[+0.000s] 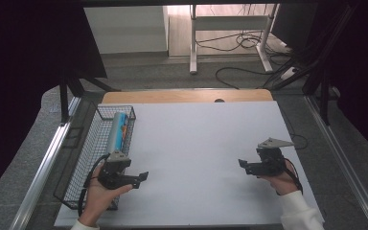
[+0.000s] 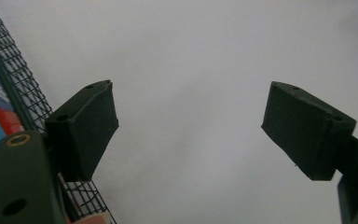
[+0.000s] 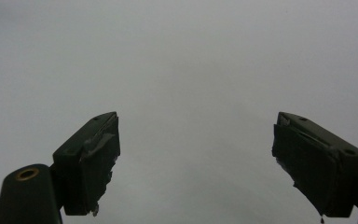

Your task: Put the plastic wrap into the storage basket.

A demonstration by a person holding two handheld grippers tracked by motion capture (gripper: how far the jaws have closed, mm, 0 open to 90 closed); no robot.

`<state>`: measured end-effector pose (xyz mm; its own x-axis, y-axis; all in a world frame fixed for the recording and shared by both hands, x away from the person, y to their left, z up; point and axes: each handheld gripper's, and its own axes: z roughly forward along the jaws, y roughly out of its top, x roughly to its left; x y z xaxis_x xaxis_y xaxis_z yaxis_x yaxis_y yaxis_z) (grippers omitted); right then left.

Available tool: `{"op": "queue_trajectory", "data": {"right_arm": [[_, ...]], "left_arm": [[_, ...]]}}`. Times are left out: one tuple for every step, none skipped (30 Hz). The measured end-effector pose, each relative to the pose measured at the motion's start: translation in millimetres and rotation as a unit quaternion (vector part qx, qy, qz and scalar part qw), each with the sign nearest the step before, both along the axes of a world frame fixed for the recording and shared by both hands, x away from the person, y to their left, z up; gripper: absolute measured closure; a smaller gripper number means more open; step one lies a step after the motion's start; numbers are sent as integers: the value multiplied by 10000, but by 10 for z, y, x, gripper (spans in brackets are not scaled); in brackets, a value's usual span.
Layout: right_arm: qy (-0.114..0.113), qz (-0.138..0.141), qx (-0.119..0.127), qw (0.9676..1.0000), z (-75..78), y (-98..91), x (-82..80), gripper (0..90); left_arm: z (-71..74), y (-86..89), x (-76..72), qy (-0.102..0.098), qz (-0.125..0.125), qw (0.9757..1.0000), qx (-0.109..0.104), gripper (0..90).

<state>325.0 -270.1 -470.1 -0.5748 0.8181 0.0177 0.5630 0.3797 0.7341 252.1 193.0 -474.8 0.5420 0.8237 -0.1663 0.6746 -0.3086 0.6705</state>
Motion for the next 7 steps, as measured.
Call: {"op": "queue_trajectory", "data": {"right_arm": [[-1,39,15,10000,0,2,-2,149],[1,103,66,9999,-2,5,-5,148],[8,126,98,9999,-4,7,-6,147],[5,137,109,9998,-7,8,-5,146],[-13,163,108,9998,-14,9,-3,145],[-19,182,110,9998,-23,11,-1,142],[-19,191,107,9998,-32,14,1,139]], "left_arm": [[5,3,1,-25,16,10000,-30,173],[8,11,1,-39,28,10000,-34,173],[9,16,-1,-53,48,10000,-31,172],[13,23,-7,-75,75,9999,-39,172],[16,30,-14,-89,79,9999,-50,173],[20,36,-23,-108,73,9999,-52,172],[21,39,-31,-133,68,9999,-40,172]]}}
